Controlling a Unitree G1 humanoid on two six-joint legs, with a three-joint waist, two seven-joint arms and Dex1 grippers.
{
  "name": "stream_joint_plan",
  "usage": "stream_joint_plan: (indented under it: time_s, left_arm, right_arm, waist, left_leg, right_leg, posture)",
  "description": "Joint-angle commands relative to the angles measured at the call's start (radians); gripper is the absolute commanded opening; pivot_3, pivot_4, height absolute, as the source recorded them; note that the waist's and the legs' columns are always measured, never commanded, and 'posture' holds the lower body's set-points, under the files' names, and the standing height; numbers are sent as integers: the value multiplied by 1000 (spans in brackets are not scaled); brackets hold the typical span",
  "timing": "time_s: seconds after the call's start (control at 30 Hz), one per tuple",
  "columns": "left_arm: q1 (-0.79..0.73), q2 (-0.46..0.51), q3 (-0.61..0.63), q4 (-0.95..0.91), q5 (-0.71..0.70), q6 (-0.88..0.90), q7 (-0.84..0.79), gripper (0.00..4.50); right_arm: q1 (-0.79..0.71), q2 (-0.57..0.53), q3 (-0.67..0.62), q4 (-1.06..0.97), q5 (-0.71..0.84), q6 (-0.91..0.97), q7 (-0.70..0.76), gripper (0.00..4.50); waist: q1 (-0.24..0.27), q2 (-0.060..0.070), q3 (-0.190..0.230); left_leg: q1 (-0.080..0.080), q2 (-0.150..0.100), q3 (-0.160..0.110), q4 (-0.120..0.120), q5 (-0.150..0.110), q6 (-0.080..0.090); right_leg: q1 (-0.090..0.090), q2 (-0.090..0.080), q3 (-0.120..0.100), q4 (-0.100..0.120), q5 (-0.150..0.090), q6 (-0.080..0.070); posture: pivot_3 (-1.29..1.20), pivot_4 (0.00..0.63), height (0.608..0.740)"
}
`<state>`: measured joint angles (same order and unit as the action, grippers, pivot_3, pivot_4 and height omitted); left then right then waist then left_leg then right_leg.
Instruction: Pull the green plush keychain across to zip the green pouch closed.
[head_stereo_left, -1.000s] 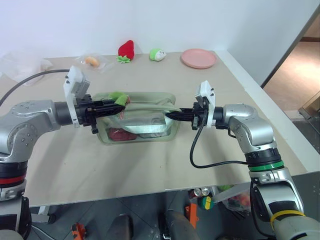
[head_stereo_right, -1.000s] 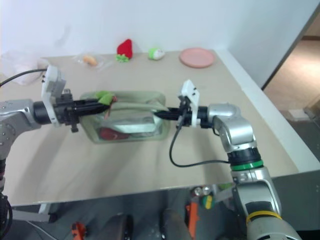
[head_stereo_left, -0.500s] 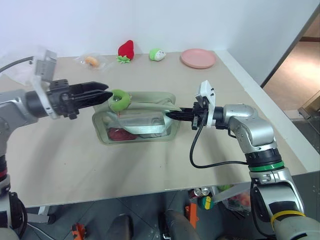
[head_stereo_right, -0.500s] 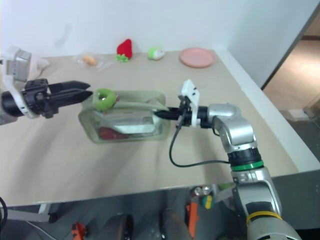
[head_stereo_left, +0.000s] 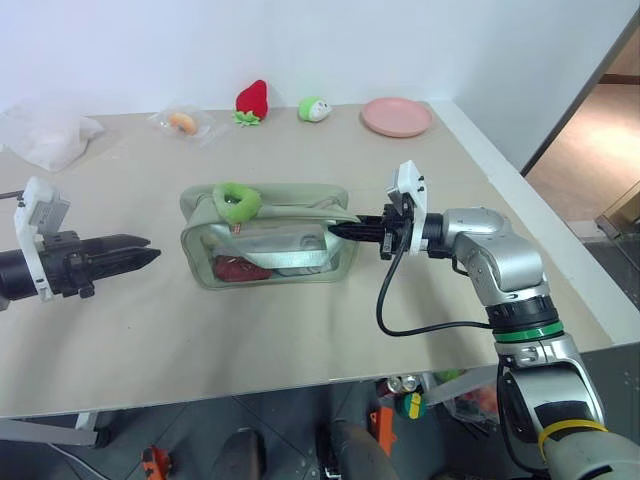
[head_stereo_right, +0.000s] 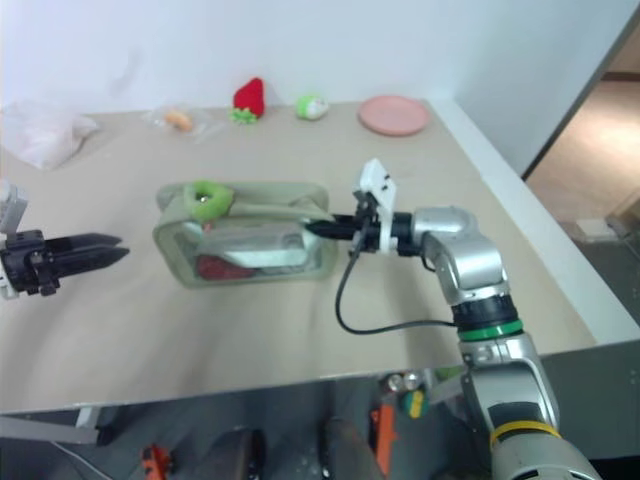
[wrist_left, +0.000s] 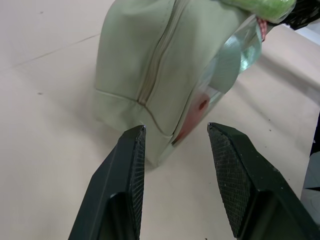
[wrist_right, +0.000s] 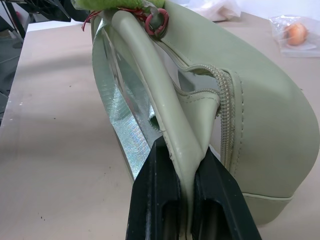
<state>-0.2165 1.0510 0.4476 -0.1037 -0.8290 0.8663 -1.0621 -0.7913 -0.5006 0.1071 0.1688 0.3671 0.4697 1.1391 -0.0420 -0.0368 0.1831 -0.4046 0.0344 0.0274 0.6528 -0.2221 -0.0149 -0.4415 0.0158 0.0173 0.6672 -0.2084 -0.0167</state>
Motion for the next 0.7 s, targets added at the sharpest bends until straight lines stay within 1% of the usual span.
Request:
stream_joint_plan:
  time_s: [0.03,0.2,0.5,0.6,0.67,0.7]
  left_arm:
    - [-17,-24,-2,-18,0,-26,2,2031]
    - [-84,-69,-81,-19,12,-29,18,2031]
    - [-185,-135,-196,51,105,-107,16,2031]
    - [-209,-157,-194,63,98,-124,6,1301]
    - [-213,-162,-194,56,93,-122,0,571]
    - [-212,-163,-194,51,93,-122,0,290]
  right_arm:
    - [-15,2,-2,-8,7,-8,14,0]
    - [-12,0,-6,-16,6,-6,15,0]
    - [-8,-7,-10,-26,8,2,12,0]
    - [-4,-9,-10,-32,9,6,11,0]
    - [-3,-10,-11,-34,9,7,10,0]
    - [-1,-11,-11,-37,10,9,9,0]
  waist:
    - [0,0,0]
    - [0,0,0]
    - [-1,0,0]
    - [-1,0,0]
    - [-1,0,0]
    - [-1,0,0]
  left_leg:
    - [0,0,0,0,0,0]
    - [0,-1,0,0,0,0]
    - [-1,-2,0,0,0,0]
    - [-1,-2,0,0,0,0]
    - [-1,-2,0,0,0,0]
    - [-1,-2,0,0,0,0]
  right_leg:
    - [0,0,0,0,0,0]
    - [0,-1,0,0,0,0]
    - [0,0,0,0,0,1]
    - [0,0,0,0,0,1]
    - [0,0,0,0,0,1]
    - [0,0,1,0,0,1]
  posture:
    - [0,150,740]
    - [0,150,740]
    - [0,150,740]
    - [0,150,740]
    - [0,150,740]
    - [0,150,740]
